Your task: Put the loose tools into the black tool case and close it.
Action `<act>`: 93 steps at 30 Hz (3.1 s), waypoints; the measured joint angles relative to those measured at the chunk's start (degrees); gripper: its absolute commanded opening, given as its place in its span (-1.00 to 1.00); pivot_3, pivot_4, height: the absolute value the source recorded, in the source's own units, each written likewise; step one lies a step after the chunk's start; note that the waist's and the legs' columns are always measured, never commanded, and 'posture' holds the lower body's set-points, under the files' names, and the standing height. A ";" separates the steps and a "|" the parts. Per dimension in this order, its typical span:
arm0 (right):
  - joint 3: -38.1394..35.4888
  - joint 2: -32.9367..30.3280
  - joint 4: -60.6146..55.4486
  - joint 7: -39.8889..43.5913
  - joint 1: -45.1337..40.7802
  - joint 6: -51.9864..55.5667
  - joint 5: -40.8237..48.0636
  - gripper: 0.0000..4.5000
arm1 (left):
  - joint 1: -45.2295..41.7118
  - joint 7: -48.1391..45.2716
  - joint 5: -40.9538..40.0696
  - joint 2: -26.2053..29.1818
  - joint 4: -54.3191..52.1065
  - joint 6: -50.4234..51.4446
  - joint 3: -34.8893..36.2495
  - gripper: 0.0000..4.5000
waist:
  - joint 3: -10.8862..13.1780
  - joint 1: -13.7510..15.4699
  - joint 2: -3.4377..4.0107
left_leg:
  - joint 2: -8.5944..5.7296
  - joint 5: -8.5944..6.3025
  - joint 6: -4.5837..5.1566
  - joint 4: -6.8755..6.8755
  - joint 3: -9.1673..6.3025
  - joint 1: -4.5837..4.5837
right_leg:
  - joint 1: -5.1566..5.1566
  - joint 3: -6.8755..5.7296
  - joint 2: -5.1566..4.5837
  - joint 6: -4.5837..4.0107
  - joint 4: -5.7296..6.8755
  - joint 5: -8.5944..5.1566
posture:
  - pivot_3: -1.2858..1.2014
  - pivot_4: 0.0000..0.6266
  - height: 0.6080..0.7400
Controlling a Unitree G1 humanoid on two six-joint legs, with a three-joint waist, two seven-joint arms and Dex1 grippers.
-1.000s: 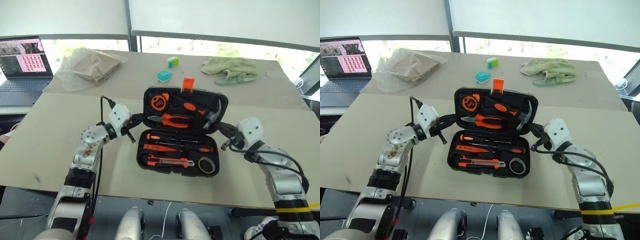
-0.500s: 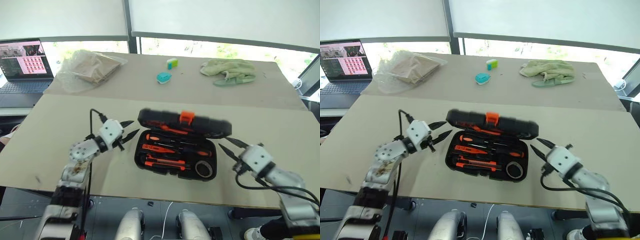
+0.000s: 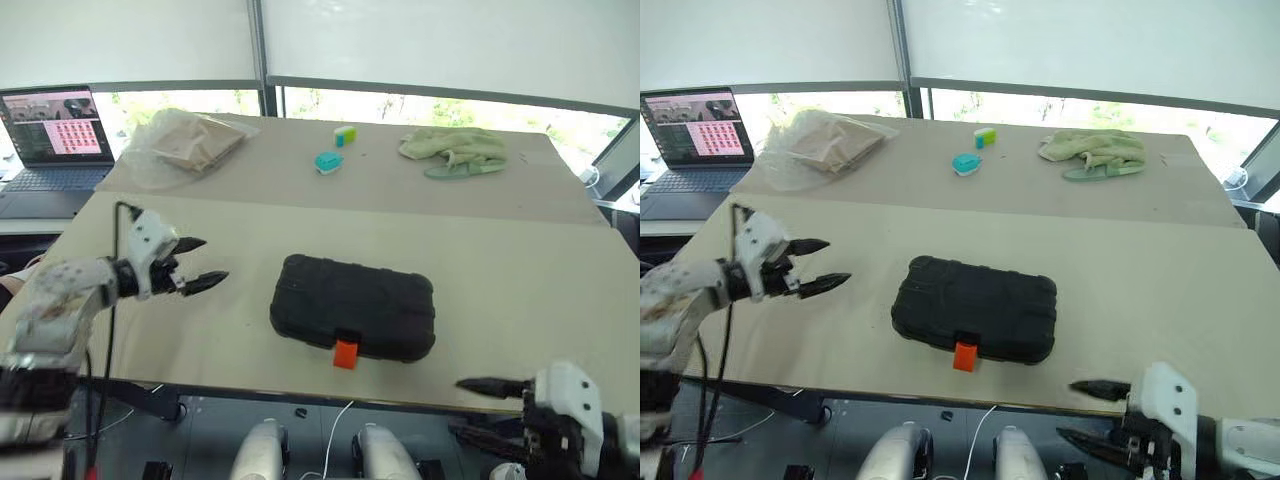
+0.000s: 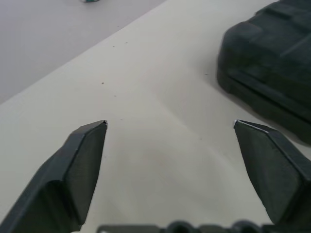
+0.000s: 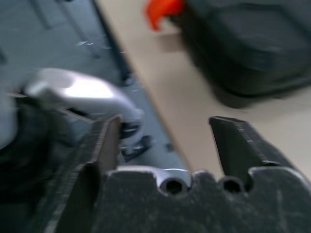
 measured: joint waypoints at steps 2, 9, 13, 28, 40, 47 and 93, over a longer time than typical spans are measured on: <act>2.88 -0.25 0.60 -0.73 -3.29 0.71 -1.86 -0.32 | -5.36 -1.79 3.10 -2.60 6.90 -4.45 -3.88 0.12 | -0.04 0.08 -0.06 | -0.03 0.16 0.26 0.04 0.09 -0.14 | 0.08 0.02 0.01 0.02 -0.20 0.14 | 0.03 -0.52 1.00; 17.35 1.56 6.58 -4.79 -19.65 3.40 -10.39 -1.00 | -21.64 -5.37 12.37 -14.99 29.95 -21.36 -12.86 -0.95 | -0.08 0.06 -0.16 | -0.17 0.08 0.43 0.20 0.23 -1.58 | -0.94 0.04 0.13 0.20 -0.30 0.77 | 0.03 -0.52 1.00; 23.29 2.81 10.68 -6.28 -25.76 3.61 -15.62 -1.00 | -22.65 -9.82 15.72 -17.20 34.56 -28.62 -16.39 -0.98 | -0.08 -0.18 -0.15 | -0.16 0.08 0.43 0.21 0.22 -1.76 | -1.09 0.02 0.18 0.20 -0.31 0.77 | 0.03 -0.52 1.00; 19.45 6.22 23.60 -10.73 -34.18 3.19 -21.01 -1.00 | -27.54 -17.59 14.55 -15.55 36.99 -31.44 -12.77 -0.98 | -0.08 0.53 -0.16 | -0.20 0.09 0.45 0.44 0.15 -1.86 | -1.02 -0.04 0.13 0.38 -0.30 0.97 | 0.03 -0.52 1.00; 8.26 4.88 10.31 -2.20 -19.89 6.76 -8.77 -1.00 | -20.16 -23.16 9.57 -24.49 9.80 -14.94 -22.77 -0.98 | -0.26 -1.03 0.16 | -0.13 0.14 0.43 0.40 -0.06 -1.56 | -0.83 0.09 0.33 0.24 -0.25 1.06 | 0.03 -0.52 1.00; 19.65 9.34 8.98 -8.08 -29.94 8.55 -12.37 -1.00 | -22.78 -13.01 19.28 -26.53 19.97 -38.17 -27.79 -0.98 | -1.18 -0.88 0.39 | -0.14 0.14 0.43 0.28 0.10 -0.39 | 0.34 0.12 0.17 0.67 -0.54 0.63 | 0.03 -0.52 1.00; 26.16 15.83 6.84 -16.13 -30.40 4.65 -23.86 -1.00 | -22.13 -14.45 19.01 -27.91 21.64 -35.71 -23.99 -0.98 | -1.70 -1.01 0.42 | -0.10 0.13 0.45 0.02 0.24 -0.52 | 0.04 0.19 0.21 0.55 -0.40 0.48 | 0.03 -0.52 1.00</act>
